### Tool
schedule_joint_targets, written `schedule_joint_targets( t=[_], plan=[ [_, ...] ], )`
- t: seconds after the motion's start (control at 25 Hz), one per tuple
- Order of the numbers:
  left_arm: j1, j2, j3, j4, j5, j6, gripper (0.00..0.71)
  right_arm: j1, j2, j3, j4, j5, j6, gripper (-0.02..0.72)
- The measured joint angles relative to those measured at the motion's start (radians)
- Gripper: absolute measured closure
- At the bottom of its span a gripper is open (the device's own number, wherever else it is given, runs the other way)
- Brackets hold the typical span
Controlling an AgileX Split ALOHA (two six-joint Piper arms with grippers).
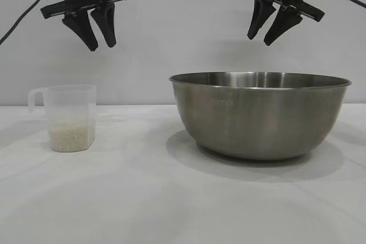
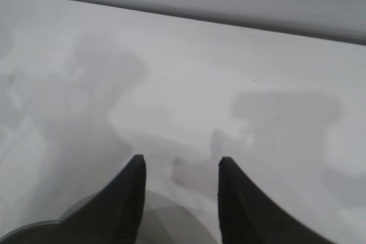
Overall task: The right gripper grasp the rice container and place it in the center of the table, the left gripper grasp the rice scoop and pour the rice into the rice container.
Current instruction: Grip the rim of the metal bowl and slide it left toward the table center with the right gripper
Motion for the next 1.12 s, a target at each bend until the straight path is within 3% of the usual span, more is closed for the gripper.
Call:
schedule_joint_targets(
  t=[0.44,0.84,1.12],
  plan=[
    [0.0,0.0,0.0,0.0,0.0,0.0,0.45,0.0,0.0,0.0,0.0,0.003,0.0,0.445],
    [0.0,0.0,0.0,0.0,0.002,0.0,0.45,-0.036,-0.062,0.006,-0.052,0.165,0.01,0.445],
    [0.0,0.0,0.0,0.003,0.004,0.0,0.45,-0.056,-0.179,0.056,-0.105,0.186,0.028,0.445]
  ],
)
